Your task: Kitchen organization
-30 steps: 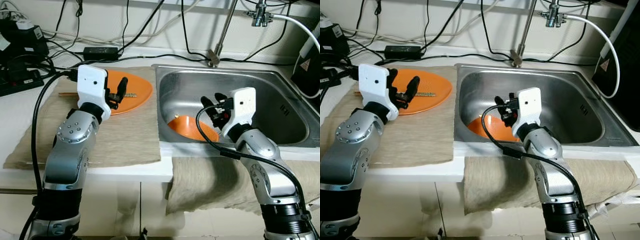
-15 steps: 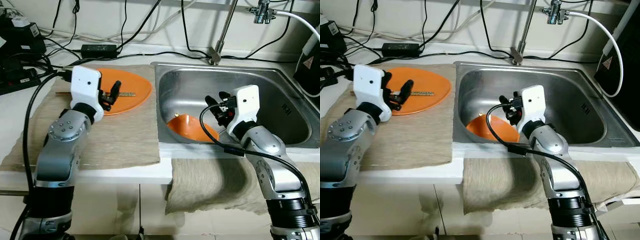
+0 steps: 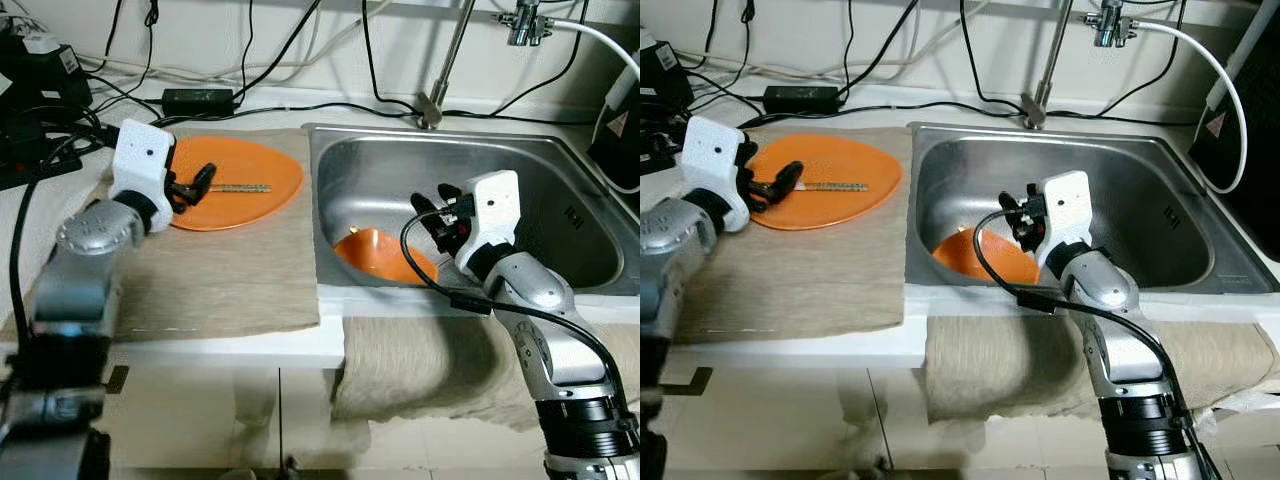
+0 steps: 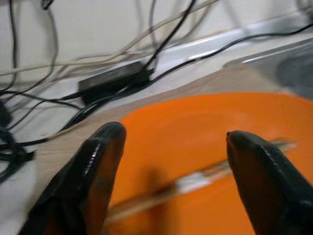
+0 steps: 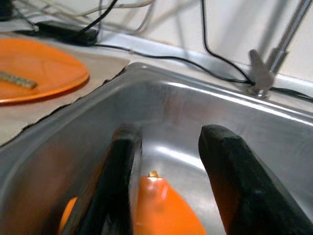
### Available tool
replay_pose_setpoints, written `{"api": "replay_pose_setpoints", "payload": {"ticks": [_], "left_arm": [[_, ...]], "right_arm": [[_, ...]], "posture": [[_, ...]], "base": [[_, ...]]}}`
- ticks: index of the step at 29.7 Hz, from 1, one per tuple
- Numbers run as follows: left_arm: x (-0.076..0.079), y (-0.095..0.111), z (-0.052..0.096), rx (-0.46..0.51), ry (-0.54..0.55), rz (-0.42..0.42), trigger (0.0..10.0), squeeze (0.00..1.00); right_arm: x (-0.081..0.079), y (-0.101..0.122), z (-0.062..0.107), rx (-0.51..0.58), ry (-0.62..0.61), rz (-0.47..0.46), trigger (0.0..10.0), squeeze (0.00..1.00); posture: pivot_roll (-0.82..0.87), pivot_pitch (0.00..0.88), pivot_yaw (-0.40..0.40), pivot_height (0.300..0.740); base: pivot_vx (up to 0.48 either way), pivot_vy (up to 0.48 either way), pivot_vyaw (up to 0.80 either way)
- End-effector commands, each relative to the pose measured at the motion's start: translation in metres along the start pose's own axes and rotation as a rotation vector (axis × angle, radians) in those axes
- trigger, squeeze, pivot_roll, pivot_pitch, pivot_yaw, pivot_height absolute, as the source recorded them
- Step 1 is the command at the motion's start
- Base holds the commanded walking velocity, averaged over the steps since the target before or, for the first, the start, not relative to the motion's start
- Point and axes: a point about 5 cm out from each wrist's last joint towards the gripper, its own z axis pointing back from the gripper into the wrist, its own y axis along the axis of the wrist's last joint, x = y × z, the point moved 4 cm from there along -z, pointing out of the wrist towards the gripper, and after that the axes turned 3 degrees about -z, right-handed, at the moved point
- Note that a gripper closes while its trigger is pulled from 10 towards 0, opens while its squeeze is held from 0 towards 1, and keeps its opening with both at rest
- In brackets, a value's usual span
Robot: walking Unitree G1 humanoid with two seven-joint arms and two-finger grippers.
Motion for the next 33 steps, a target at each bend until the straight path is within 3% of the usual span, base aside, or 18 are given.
{"api": "replay_pose_setpoints", "payload": {"ticks": [1, 6, 8, 9, 10, 11, 14, 17, 18, 22, 27, 33], "left_arm": [[-0.003, -0.001, -0.008, -0.021, -0.006, -0.038, 10.0, 1.00], [-0.004, -0.001, -0.018, -0.038, -0.037, -0.118, 10.0, 1.00], [0.004, 0.003, -0.023, -0.031, -0.109, -0.183, 10.0, 0.33], [0.004, 0.003, -0.023, -0.031, -0.109, -0.183, 10.0, 0.33], [0.008, 0.005, -0.024, -0.028, -0.151, -0.216, 10.0, 0.06], [0.013, 0.007, -0.024, -0.029, -0.211, -0.277, 10.0, 0.00], [0.017, 0.010, -0.021, -0.028, -0.289, -0.364, 10.0, 0.00], [0.018, 0.010, -0.020, -0.026, -0.310, -0.379, 10.0, 0.00], [0.021, 0.008, -0.016, -0.043, -0.372, -0.430, 10.0, 0.00], [0.025, 0.002, -0.012, -0.072, -0.437, -0.482, 10.0, 0.00], [0.028, -0.013, -0.012, -0.125, -0.465, -0.555, 10.0, 0.00], [0.032, -0.019, -0.009, -0.155, -0.513, -0.599, 10.0, 0.00]], "right_arm": [[-0.004, 0.003, 0.001, 0.011, 0.045, 0.036, 10.0, 0.00], [-0.003, 0.005, 0.002, 0.011, 0.072, 0.077, 10.0, 0.00], [0.000, 0.006, 0.003, 0.009, 0.072, 0.096, 10.0, 0.00], [0.000, 0.006, 0.003, 0.009, 0.072, 0.096, 10.0, 0.00], [0.001, 0.007, 0.004, 0.009, 0.076, 0.106, 10.0, 0.00], [0.003, 0.007, 0.006, 0.009, 0.084, 0.118, 10.0, 0.00], [0.002, 0.008, 0.009, 0.005, 0.122, 0.127, 10.0, 0.00], [0.001, 0.008, 0.010, 0.004, 0.134, 0.133, 10.0, 0.00], [-0.006, 0.007, 0.014, 0.005, 0.202, 0.128, 10.0, 0.00], [-0.016, 0.009, 0.020, 0.014, 0.299, 0.107, 10.0, 0.00], [-0.026, 0.008, 0.028, -0.002, 0.413, 0.144, 10.0, 0.00], [-0.026, 0.011, 0.028, 0.004, 0.432, 0.153, 10.0, 0.00]], "posture": [[-0.04, 0.000, -0.030, 0.740], [-0.05, 0.000, -0.028, 0.740], [-0.05, 0.000, -0.026, 0.740], [-0.05, 0.000, -0.026, 0.740], [-0.05, 0.000, -0.024, 0.740], [-0.05, 0.000, -0.023, 0.740], [-0.06, 0.000, -0.021, 0.740], [-0.05, 0.000, -0.022, 0.740], [-0.05, 0.000, -0.025, 0.740], [-0.05, 0.000, -0.026, 0.740], [-0.05, 0.000, -0.025, 0.740], [-0.05, 0.000, -0.024, 0.740]], "base": [[0.000, 0.000, 0.00], [0.000, 0.000, 0.00], [0.000, 0.000, 0.00], [0.000, 0.000, 0.00], [0.000, 0.000, 0.00], [0.000, 0.000, 0.00], [0.000, 0.000, 0.00], [0.000, 0.000, 0.00], [0.000, 0.000, 0.00], [0.000, 0.000, 0.00], [0.000, 0.000, 0.00], [0.000, 0.000, 0.00]]}}
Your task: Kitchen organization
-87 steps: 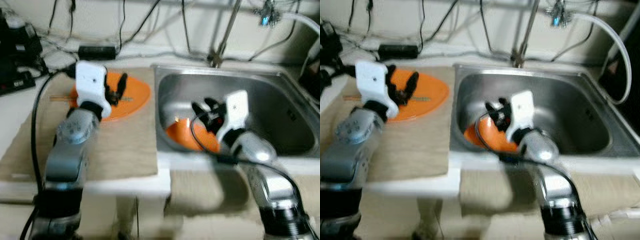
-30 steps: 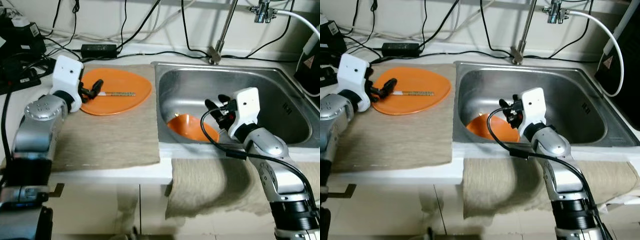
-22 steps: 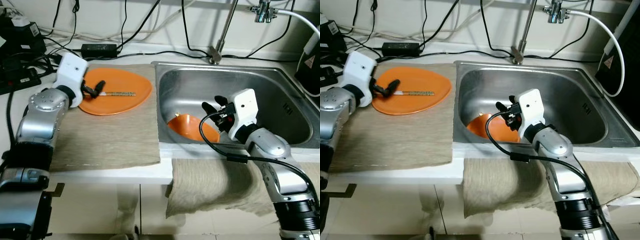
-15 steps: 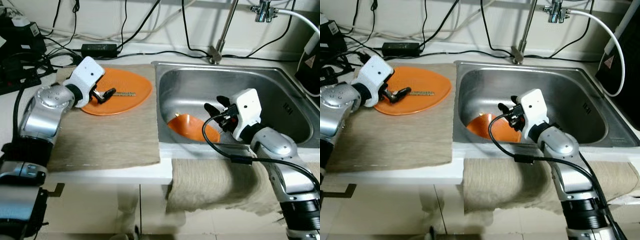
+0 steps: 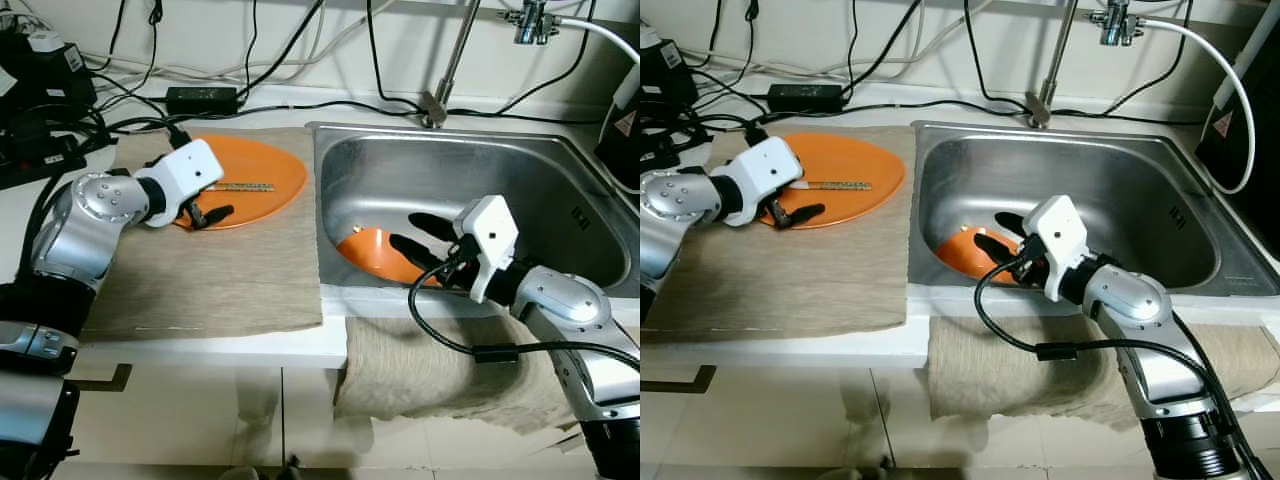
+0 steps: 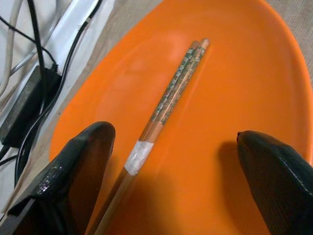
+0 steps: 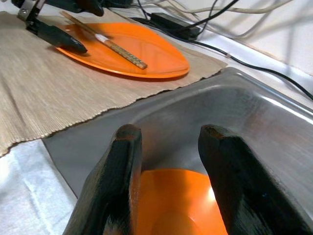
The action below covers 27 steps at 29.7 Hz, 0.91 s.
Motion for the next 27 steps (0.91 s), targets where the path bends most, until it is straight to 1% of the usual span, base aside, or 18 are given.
{"api": "replay_pose_setpoints", "payload": {"ticks": [1, 4, 5, 6, 7, 8, 9, 10, 13, 20, 21, 22, 25, 27], "left_arm": [[0.009, -0.004, 0.002, -0.028, -0.071, -0.036, 10.0, 0.00], [0.018, -0.006, 0.005, -0.043, -0.150, -0.064, 10.0, 0.00], [0.018, -0.006, 0.005, -0.043, -0.150, -0.064, 10.0, 0.00], [0.022, -0.007, 0.007, -0.048, -0.181, -0.077, 10.0, 0.00], [0.029, -0.008, 0.011, -0.056, -0.240, -0.094, 10.0, 0.00], [0.032, -0.008, 0.013, -0.057, -0.267, -0.101, 10.0, 0.00], [0.032, -0.008, 0.013, -0.057, -0.267, -0.101, 10.0, 0.00], [0.036, -0.006, 0.017, -0.053, -0.309, -0.115, 10.0, 0.00], [0.044, 0.004, 0.025, -0.009, -0.371, -0.136, 10.0, 0.00], [0.061, 0.034, 0.039, 0.133, -0.483, -0.106, 10.0, 0.00], [0.062, 0.039, 0.041, 0.157, -0.489, -0.102, 10.0, 0.00], [0.058, 0.045, 0.040, 0.184, -0.459, -0.100, 10.0, 0.00], [0.039, 0.053, 0.036, 0.218, -0.320, -0.089, 10.0, 0.00], [0.030, 0.054, 0.034, 0.222, -0.264, -0.068, 10.0, 0.00]], "right_arm": [[-0.001, 0.008, 0.001, 0.020, 0.022, 0.033, 10.0, 0.00], [-0.002, 0.010, 0.001, 0.023, 0.034, 0.038, 10.0, 0.00], [-0.002, 0.010, 0.001, 0.023, 0.034, 0.038, 10.0, 0.00], [-0.002, 0.010, 0.001, 0.023, 0.039, 0.042, 10.0, 0.00], [-0.003, 0.011, 0.002, 0.023, 0.045, 0.046, 10.0, 0.00], [-0.003, 0.011, 0.002, 0.023, 0.046, 0.048, 10.0, 0.00], [-0.003, 0.011, 0.002, 0.023, 0.046, 0.048, 10.0, 0.00], [-0.003, 0.011, 0.003, 0.022, 0.048, 0.051, 10.0, 0.00], [-0.002, 0.011, 0.004, 0.020, 0.048, 0.058, 10.0, 0.00], [0.001, 0.011, 0.005, 0.018, 0.044, 0.069, 10.0, 0.00], [0.001, 0.011, 0.004, 0.018, 0.044, 0.069, 10.0, 0.00], [0.001, 0.011, 0.004, 0.018, 0.043, 0.070, 10.0, 0.00], [0.001, 0.011, 0.003, 0.020, 0.044, 0.071, 10.0, 0.00], [0.001, 0.011, 0.003, 0.021, 0.045, 0.068, 10.0, 0.00]], "posture": [[-0.05, 0.000, -0.023, 0.740], [-0.05, 0.000, -0.022, 0.740], [-0.05, 0.000, -0.022, 0.740], [-0.05, 0.000, -0.021, 0.740], [-0.05, 0.000, -0.020, 0.740], [-0.05, 0.000, -0.020, 0.740], [-0.05, 0.000, -0.020, 0.740], [-0.05, 0.000, -0.020, 0.740], [-0.05, 0.000, -0.020, 0.740], [-0.04, 0.000, -0.021, 0.740], [-0.04, 0.000, -0.021, 0.740], [-0.04, 0.000, -0.022, 0.740], [-0.04, 0.000, -0.023, 0.740], [-0.04, 0.000, -0.023, 0.740]], "base": [[0.000, 0.000, 0.00], [0.000, 0.000, 0.00], [0.000, 0.000, 0.00], [0.000, 0.000, 0.00], [0.000, 0.000, 0.00], [0.000, 0.000, 0.00], [0.000, 0.000, 0.00], [0.000, 0.000, 0.00], [0.000, 0.000, 0.00], [0.000, 0.000, 0.00], [0.000, 0.000, 0.00], [0.000, 0.000, 0.00], [0.000, 0.000, 0.00], [0.000, 0.000, 0.00]]}}
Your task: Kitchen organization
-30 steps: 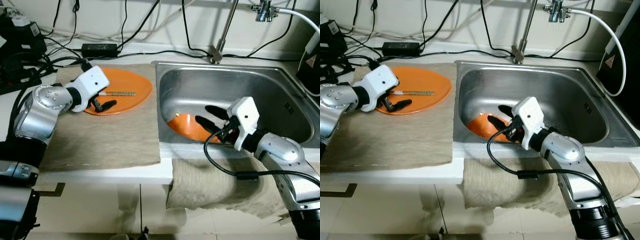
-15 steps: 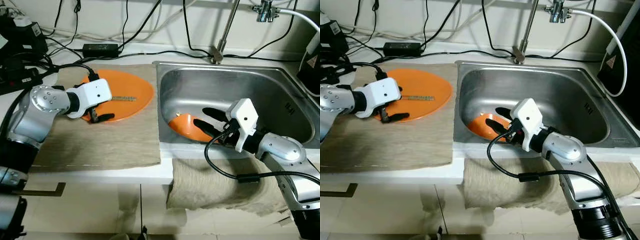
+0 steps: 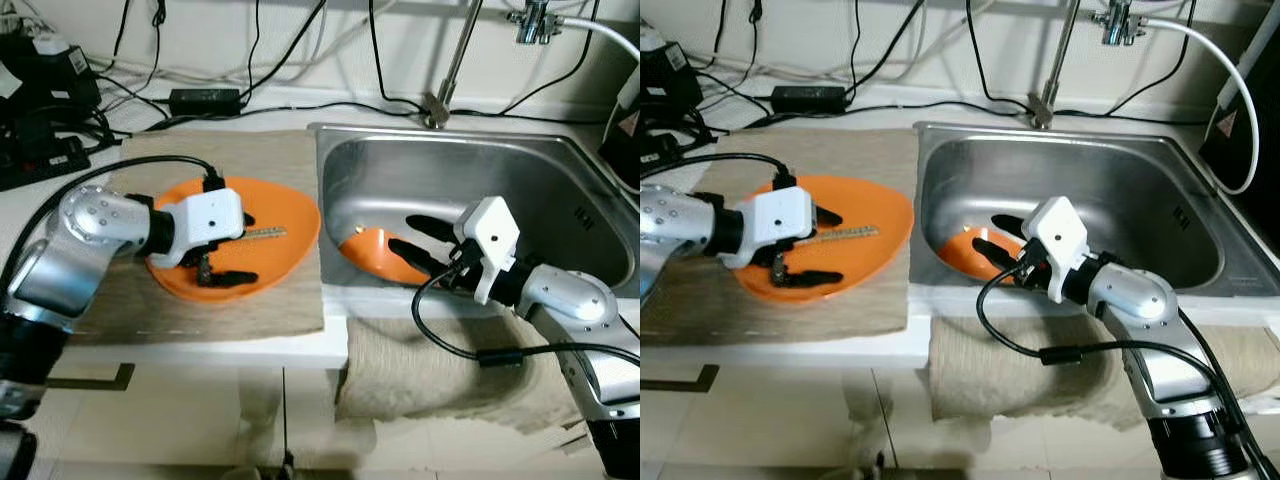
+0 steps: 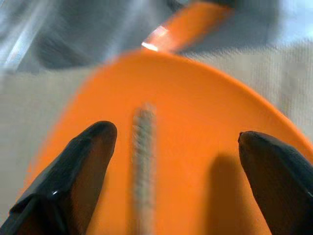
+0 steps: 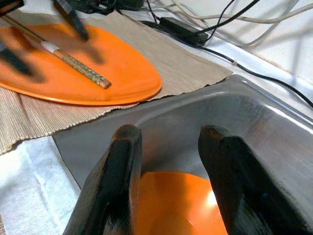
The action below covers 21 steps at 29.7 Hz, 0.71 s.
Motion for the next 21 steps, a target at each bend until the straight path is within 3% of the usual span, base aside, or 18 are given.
{"api": "replay_pose_setpoints", "payload": {"ticks": [1, 3, 10, 11, 12, 14, 21], "left_arm": [[-0.019, 0.004, 0.008, 0.011, 0.100, 0.007, 10.0, 0.00], [-0.022, 0.003, 0.008, 0.069, 0.115, 0.101, 10.0, 0.00], [-0.014, -0.009, 0.005, 0.067, 0.063, 0.214, 10.0, 0.00], [-0.008, -0.015, 0.002, 0.083, 0.033, 0.295, 10.0, 0.00], [-0.008, -0.015, 0.002, 0.083, 0.033, 0.295, 10.0, 0.00], [-0.005, -0.020, -0.002, 0.103, 0.017, 0.370, 10.0, 0.00], [0.002, -0.043, -0.009, -0.012, 0.001, 0.422, 10.0, 0.00]], "right_arm": [[0.000, 0.006, 0.000, 0.019, 0.010, 0.020, 10.0, 0.00], [-0.002, 0.004, -0.002, 0.018, 0.017, 0.004, 10.0, 0.00], [-0.006, 0.003, -0.002, 0.022, 0.036, -0.023, 10.0, 0.00], [-0.007, 0.002, -0.001, 0.021, 0.043, -0.036, 10.0, 0.00], [-0.007, 0.002, -0.001, 0.021, 0.043, -0.036, 10.0, 0.00], [-0.008, 0.001, 0.000, 0.012, 0.048, -0.046, 10.0, 0.00], [-0.016, -0.003, 0.002, -0.013, 0.091, -0.072, 10.0, 0.00]], "posture": [[-0.04, 0.000, -0.023, 0.740], [-0.04, 0.000, -0.023, 0.740], [-0.04, 0.000, -0.019, 0.740], [-0.04, 0.000, -0.016, 0.740], [-0.04, 0.000, -0.016, 0.740], [-0.04, 0.000, -0.013, 0.740], [-0.05, 0.000, -0.014, 0.740]], "base": [[0.000, 0.000, 0.00], [0.000, 0.000, 0.00], [0.000, 0.000, 0.00], [0.000, 0.000, 0.00], [0.000, 0.000, 0.00], [0.000, 0.000, 0.00], [0.000, 0.000, 0.00]]}}
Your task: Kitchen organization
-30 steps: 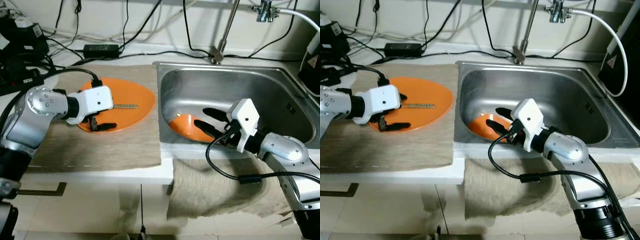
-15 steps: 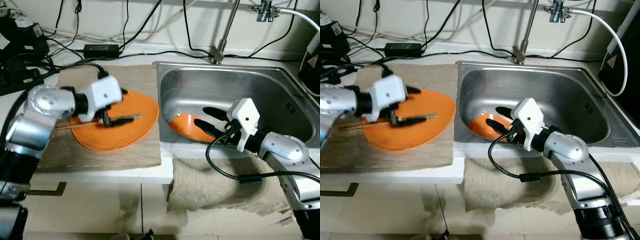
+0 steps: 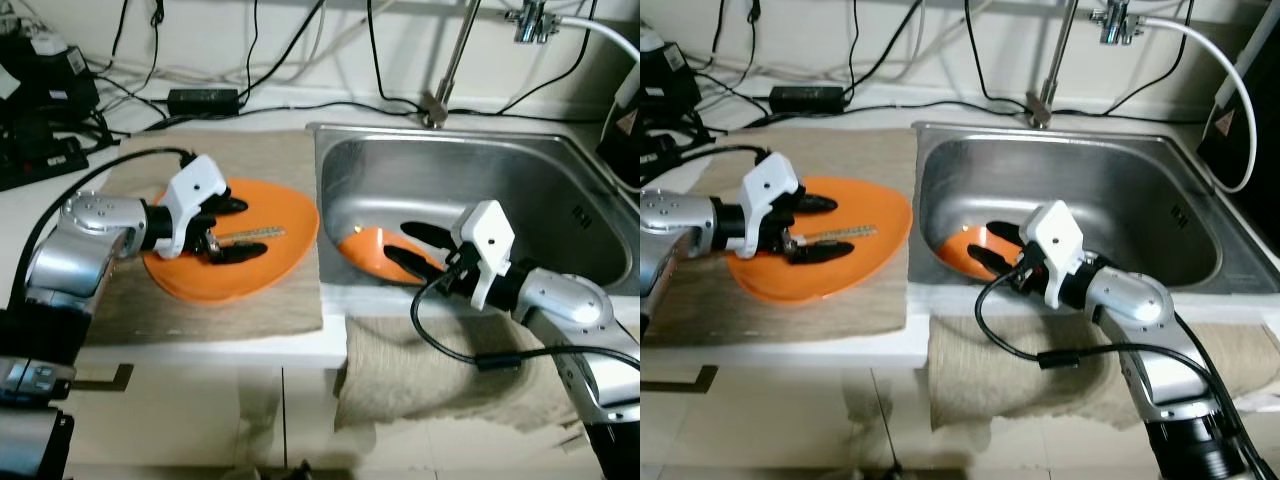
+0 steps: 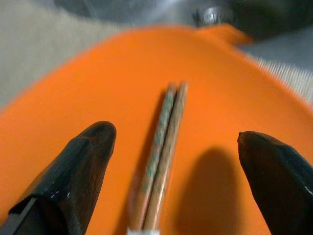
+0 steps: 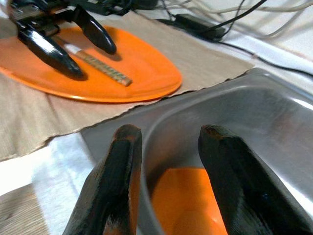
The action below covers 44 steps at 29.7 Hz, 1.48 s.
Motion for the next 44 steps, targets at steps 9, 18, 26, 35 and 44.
{"api": "replay_pose_setpoints", "payload": {"ticks": [9, 18, 26, 35, 44], "left_arm": [[-0.008, -0.017, 0.001, -0.132, 0.047, -0.046, 0.0, 0.00], [0.000, -0.017, -0.001, -0.099, 0.010, -0.012, 0.0, 0.00], [0.002, -0.016, -0.002, -0.089, -0.004, -0.004, 0.0, 0.00], [0.003, -0.013, -0.003, -0.070, -0.009, 0.002, 0.0, 0.00], [0.003, -0.011, -0.003, -0.063, -0.013, 0.008, 0.0, 0.00]], "right_arm": [[-0.007, -0.003, 0.002, -0.011, 0.051, -0.017, 10.0, 0.00], [-0.009, -0.005, 0.002, -0.015, 0.062, -0.021, 10.0, 0.00], [-0.010, -0.006, 0.003, -0.016, 0.063, -0.021, 10.0, 0.00], [-0.009, -0.006, 0.003, -0.015, 0.062, -0.019, 10.0, 0.00], [-0.008, -0.005, 0.002, -0.013, 0.060, -0.016, 10.0, 0.00]], "posture": [[-0.05, 0.000, -0.016, 0.740], [-0.04, 0.000, -0.018, 0.740], [-0.04, 0.000, -0.018, 0.740], [-0.04, 0.000, -0.016, 0.740], [-0.05, 0.000, -0.014, 0.740]], "base": [[0.000, 0.000, 0.00], [0.000, 0.000, 0.00], [0.000, 0.000, 0.00], [0.000, 0.000, 0.00], [0.000, 0.000, 0.00]]}}
